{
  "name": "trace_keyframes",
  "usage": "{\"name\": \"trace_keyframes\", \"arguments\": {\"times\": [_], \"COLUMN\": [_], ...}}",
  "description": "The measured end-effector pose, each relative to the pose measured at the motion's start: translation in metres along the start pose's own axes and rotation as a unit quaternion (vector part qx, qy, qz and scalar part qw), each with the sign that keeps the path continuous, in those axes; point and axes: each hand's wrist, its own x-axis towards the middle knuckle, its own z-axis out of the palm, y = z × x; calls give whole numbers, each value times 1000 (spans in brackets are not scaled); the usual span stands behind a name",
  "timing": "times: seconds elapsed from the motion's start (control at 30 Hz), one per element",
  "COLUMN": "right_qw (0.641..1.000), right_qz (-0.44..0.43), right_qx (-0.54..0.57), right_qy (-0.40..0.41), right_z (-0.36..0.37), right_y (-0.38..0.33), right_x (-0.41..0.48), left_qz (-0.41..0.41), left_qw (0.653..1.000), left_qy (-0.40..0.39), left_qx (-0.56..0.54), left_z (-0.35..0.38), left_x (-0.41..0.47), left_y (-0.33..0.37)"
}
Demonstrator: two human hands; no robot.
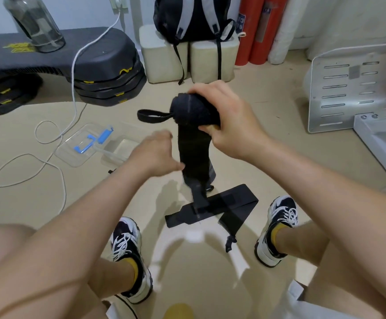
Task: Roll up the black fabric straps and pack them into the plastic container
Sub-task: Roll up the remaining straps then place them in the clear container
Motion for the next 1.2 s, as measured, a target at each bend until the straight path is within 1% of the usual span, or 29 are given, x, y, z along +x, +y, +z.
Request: {"name": "trace_keyframes", "arguments": {"times": [0.03,0.07,0.1,0.17,0.2,0.23,0.3,0.4,0.47,0.53,0.6,0.67,0.73,0.77,0.87,0.9,0.97,1.03,1.1,1.2], "right_qw": [1000,1000,1000,1000,999,999,998,998,998,999,998,998,998,999,1000,1000,999,998,997,995], "right_qz": [-6,-9,-10,-5,-3,0,6,17,22,23,32,40,40,36,19,16,11,8,6,9], "right_qx": [3,7,12,28,38,47,62,68,55,47,48,51,45,39,24,24,37,58,78,96], "right_qy": [0,-2,-2,-2,-1,1,4,1,-1,1,0,-1,-2,-2,4,7,8,3,-6,-33], "right_z": [-1,-2,-3,-7,-9,-11,-14,-15,-15,-14,-11,-7,-6,-7,-7,-6,-2,0,-4,-12], "right_y": [-3,-5,-5,-7,-7,-6,-6,-2,3,9,14,17,19,19,18,17,14,13,12,12], "right_x": [0,0,1,3,4,5,5,4,3,3,2,1,0,0,0,0,-1,-1,0,3], "left_qz": [15,28,38,73,82,81,92,135,131,121,106,104,107,109,111,94,39,10,5,14], "left_qw": [989,960,928,868,847,837,832,814,804,804,812,821,820,815,783,780,785,780,770,747], "left_qy": [44,68,68,80,88,86,68,35,34,35,26,14,0,-10,-45,-34,21,50,61,69], "left_qx": [-139,-270,-365,-485,-517,-534,-544,-564,-579,-582,-573,-562,-562,-569,-611,-618,-617,-624,-635,-661], "left_z": [-11,-18,-22,-22,-21,-21,-19,-12,-6,-2,-3,-4,-6,-7,-12,-14,-15,-15,-15,-14], "left_x": [0,-1,-2,0,3,4,7,8,6,5,2,-1,-3,-4,-11,-13,-14,-14,-14,-14], "left_y": [6,12,18,24,25,25,26,30,34,39,43,43,42,42,47,51,57,60,60,59]}}
